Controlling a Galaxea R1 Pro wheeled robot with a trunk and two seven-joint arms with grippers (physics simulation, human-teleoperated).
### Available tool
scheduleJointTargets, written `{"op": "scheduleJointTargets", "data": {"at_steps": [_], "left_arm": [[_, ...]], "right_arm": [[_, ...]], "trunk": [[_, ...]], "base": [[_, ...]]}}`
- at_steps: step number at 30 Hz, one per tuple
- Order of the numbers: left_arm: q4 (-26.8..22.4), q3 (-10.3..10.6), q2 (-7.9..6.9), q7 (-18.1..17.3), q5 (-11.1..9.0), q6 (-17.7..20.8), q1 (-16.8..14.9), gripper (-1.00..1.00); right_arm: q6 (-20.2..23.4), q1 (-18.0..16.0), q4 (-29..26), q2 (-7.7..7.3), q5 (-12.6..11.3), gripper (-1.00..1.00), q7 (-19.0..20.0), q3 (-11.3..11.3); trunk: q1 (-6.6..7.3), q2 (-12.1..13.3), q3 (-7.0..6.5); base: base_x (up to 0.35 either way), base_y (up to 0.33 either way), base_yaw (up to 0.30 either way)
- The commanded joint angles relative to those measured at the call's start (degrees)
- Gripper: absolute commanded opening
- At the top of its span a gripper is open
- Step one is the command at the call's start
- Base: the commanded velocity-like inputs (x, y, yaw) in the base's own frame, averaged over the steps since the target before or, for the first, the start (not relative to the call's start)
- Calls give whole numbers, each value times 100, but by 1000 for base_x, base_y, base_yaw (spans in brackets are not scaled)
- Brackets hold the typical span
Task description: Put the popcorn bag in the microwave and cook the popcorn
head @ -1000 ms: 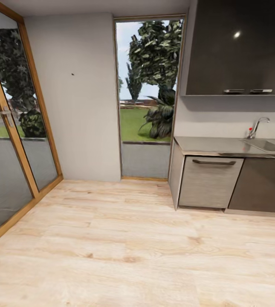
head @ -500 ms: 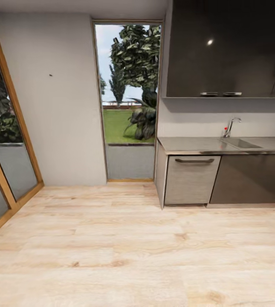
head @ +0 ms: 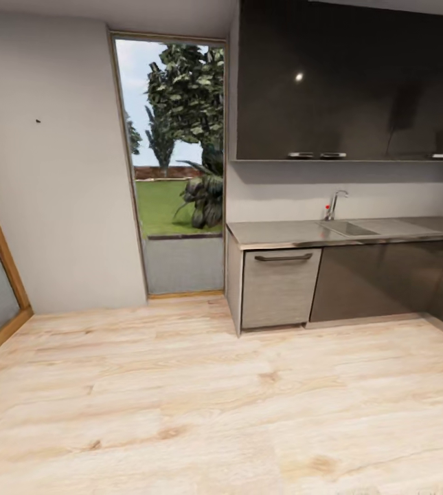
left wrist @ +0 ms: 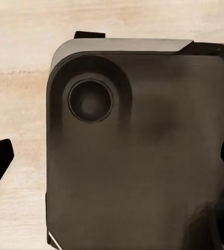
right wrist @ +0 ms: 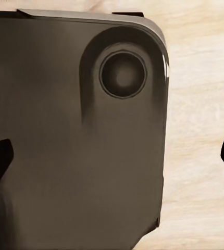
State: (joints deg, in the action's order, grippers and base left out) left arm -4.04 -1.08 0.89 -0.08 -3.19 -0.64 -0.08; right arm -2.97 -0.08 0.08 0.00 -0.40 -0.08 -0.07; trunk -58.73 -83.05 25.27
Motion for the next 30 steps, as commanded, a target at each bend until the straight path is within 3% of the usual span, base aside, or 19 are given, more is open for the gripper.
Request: {"op": "scheduleJointTargets", "data": {"at_steps": [1, 30], "left_arm": [[-1, -7, 0, -1, -33, -7, -1, 100], [-108, 11, 0, 2, -29, -128, -1, 100]], "right_arm": [[-19, -1, 1, 0, -4, 100, -1, -1], [-37, -1, 1, 31, 8, 100, -8, 19]], "trunk": [[0, -2, 0], [0, -2, -124]], "base": [[0, 0, -263], [0, 0, -264]]}}
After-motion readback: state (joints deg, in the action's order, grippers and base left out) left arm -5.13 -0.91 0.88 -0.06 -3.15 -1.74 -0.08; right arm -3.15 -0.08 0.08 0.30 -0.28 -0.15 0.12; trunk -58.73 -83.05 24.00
